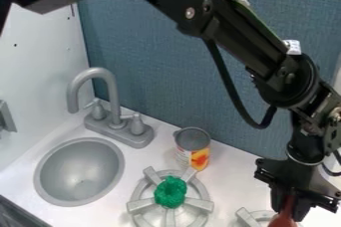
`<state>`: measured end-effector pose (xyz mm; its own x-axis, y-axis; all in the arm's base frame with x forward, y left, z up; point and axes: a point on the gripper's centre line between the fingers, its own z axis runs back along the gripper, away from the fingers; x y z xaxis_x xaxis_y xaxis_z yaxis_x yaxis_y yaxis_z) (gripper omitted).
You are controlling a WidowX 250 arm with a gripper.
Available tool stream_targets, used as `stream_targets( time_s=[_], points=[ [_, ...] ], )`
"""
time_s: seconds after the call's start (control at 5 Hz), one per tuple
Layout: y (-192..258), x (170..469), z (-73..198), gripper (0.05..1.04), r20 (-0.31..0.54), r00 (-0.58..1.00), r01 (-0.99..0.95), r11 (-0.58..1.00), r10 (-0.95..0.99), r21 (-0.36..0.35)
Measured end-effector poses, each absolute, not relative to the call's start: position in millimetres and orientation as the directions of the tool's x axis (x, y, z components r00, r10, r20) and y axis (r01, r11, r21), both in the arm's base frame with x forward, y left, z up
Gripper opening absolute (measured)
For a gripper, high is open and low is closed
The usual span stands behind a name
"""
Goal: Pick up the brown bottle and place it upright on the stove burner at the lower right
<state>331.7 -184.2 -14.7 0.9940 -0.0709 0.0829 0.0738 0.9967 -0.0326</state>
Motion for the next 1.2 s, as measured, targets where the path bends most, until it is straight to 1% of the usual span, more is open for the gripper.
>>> stream_targets(
  time_s=[0.2, 0.4, 0.6, 0.8, 1.2],
  points=[
    [-184.3, 330.8, -17.3, 0.68, 0.075, 0.994, 0.08, 0.996, -0.077, -0.032],
    [-184.4, 332.7, -17.2, 0.98, 0.087, 0.993, 0.084, 0.996, -0.081, -0.031],
    [-181.5, 328.6, -20.6, 1.007, 0.083, 0.994, 0.079, 0.996, -0.076, -0.03],
    [-180.7, 325.4, 4.7, 1.001, 0.137, 0.988, 0.077, 0.995, -0.068, -0.061],
    [-141.6, 305.2, 60.6, 1.001, 0.208, 0.977, -0.015, 0.99, 0.044, -0.14]
  ],
)
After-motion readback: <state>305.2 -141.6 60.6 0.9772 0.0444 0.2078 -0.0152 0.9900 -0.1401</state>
